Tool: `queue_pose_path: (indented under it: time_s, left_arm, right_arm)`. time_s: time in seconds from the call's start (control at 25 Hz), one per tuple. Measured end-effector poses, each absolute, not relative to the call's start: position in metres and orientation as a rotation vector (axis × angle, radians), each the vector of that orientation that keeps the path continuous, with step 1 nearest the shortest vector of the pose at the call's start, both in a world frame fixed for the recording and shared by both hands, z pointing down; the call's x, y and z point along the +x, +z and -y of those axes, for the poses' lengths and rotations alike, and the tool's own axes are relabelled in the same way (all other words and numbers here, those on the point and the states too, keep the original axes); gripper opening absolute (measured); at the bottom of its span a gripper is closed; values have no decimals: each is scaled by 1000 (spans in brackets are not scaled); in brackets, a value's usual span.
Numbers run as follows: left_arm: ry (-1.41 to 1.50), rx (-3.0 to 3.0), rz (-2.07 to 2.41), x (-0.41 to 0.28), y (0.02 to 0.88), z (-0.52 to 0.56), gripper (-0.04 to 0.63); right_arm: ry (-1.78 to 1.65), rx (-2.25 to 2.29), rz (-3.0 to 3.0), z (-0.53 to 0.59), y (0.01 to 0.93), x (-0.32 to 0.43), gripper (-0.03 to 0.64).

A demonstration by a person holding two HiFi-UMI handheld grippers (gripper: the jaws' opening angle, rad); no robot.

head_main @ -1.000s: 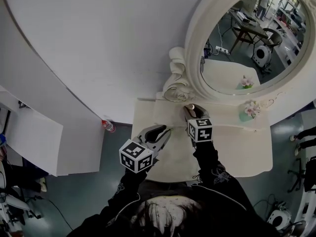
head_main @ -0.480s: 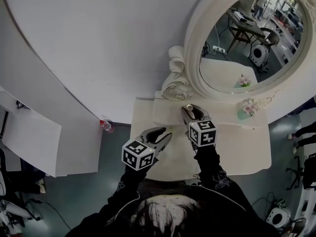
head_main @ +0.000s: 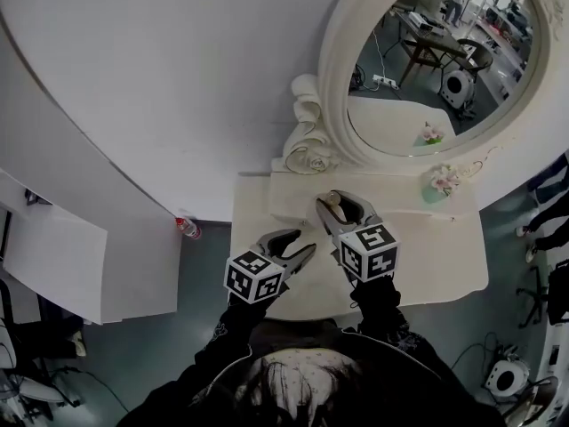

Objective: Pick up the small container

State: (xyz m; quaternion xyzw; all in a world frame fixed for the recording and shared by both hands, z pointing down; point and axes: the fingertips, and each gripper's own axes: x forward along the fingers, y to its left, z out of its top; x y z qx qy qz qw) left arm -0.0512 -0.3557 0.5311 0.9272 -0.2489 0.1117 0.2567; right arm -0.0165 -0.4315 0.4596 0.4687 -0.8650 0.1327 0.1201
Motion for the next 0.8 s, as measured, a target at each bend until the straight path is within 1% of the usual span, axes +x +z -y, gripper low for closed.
queue_pose_path:
  time_s: [0.2, 0.8]
  left_arm:
    - [306, 2508, 621, -48, 537, 346, 206]
    - [213, 2537, 502, -32, 526, 316, 213]
  right_arm:
    - [380, 1355, 2555, 410, 445, -24, 147]
    - [404, 1365, 2551, 358, 443, -32, 147]
